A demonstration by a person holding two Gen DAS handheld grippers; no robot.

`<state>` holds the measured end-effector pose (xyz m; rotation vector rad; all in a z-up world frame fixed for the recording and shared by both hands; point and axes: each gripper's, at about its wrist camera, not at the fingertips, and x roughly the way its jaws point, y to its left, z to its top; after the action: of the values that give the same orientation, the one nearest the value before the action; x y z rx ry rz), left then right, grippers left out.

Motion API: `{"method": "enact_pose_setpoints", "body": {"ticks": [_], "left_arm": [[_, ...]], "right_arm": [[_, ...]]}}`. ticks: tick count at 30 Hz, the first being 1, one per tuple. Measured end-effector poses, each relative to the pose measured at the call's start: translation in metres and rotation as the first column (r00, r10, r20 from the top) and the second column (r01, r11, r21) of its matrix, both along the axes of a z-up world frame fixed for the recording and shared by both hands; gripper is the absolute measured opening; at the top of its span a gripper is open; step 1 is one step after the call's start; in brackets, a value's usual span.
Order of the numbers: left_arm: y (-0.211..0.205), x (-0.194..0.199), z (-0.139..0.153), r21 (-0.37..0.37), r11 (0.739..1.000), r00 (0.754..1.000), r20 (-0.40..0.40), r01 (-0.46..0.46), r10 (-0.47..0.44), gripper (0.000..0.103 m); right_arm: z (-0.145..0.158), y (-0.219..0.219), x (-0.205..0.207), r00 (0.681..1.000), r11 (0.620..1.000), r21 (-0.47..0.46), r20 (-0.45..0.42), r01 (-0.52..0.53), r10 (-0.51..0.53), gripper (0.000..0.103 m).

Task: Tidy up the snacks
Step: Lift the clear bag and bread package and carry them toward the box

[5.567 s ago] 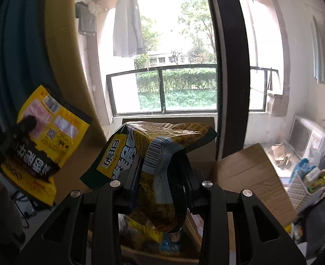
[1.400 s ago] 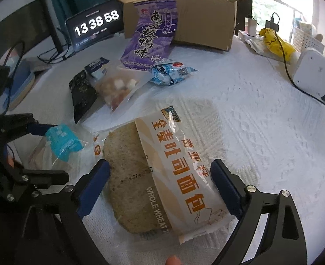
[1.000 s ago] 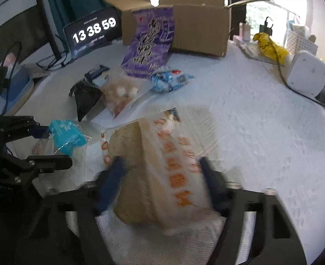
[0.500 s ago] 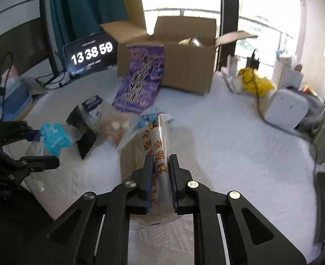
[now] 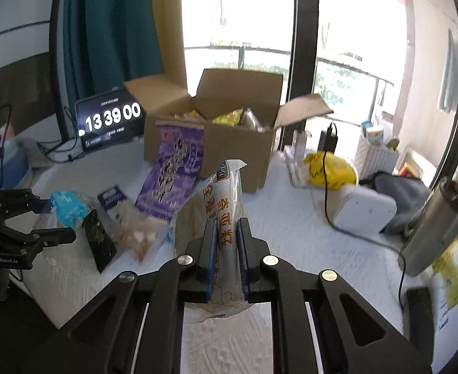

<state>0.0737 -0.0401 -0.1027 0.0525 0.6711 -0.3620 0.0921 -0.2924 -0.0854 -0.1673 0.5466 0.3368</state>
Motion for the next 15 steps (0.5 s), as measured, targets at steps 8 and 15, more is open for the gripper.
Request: {"method": "enact_pose_setpoints", "body": {"ticks": [8,15], "left_arm": [[0.019,0.025,0.028,-0.036,0.998,0.995,0.085,-0.058,0.060,0.059],[0.031,0.045,0.045,-0.047,0.995,0.986,0.136,-0.093,0.099,0.059]], "right_arm": [[0.026,0.011,0.021,0.997,1.000,-0.002,0.081,-0.015,0.015,0.014],[0.045,0.018,0.040,0.991,1.000,0.003,0.135,-0.021,0.021,0.014]]}}
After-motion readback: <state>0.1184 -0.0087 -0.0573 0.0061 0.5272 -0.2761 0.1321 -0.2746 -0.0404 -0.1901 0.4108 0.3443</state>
